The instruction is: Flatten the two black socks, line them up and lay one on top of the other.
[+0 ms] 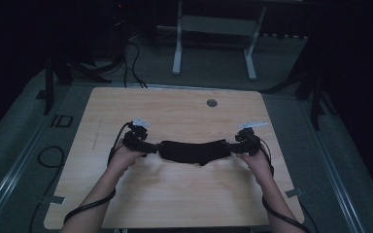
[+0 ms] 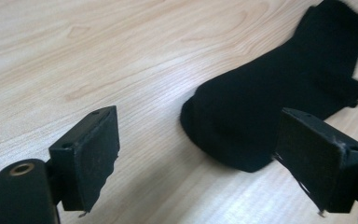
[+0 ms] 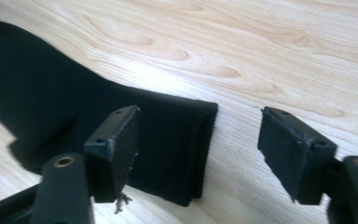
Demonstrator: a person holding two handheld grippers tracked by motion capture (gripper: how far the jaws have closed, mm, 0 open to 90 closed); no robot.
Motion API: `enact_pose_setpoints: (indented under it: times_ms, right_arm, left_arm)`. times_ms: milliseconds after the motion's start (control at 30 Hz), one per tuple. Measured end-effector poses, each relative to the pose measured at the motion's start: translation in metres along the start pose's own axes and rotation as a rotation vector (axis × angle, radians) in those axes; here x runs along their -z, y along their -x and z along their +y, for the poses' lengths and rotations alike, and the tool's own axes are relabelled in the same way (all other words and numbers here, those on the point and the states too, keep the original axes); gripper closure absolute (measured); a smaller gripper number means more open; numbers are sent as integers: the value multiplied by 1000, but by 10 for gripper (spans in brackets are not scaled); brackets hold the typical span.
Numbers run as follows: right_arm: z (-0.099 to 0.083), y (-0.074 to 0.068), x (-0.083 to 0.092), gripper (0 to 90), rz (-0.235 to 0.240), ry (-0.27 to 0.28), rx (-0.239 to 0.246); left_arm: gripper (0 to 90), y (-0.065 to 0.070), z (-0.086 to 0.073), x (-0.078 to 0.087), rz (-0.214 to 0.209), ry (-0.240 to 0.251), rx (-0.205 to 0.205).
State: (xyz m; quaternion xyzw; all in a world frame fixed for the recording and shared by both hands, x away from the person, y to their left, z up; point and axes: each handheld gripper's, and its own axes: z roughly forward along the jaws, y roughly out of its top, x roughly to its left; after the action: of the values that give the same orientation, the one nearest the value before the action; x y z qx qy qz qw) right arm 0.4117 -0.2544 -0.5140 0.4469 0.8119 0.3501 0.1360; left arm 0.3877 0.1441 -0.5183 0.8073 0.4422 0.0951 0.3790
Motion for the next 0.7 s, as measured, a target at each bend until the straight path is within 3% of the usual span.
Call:
enact_pose_setpoints:
  times_ms: [100, 300, 433, 567, 700]
  right_arm:
    - [-2, 0, 1, 171, 16, 12, -4]
    - [-11, -4, 4, 138, 3, 23, 50]
    - [-17, -2, 7, 137, 7, 23, 58]
    - [-25, -2, 14, 136, 16, 38, 73]
    - [-35, 2, 20, 136, 20, 58, 65]
  left_arm:
    - [129, 6, -6, 6, 40, 9, -32]
    - [107, 14, -23, 15, 54, 70, -52]
    - [77, 19, -37, 15, 45, 59, -54]
    - [33, 17, -52, 17, 42, 57, -26]
    - [27, 10, -67, 24, 71, 77, 8]
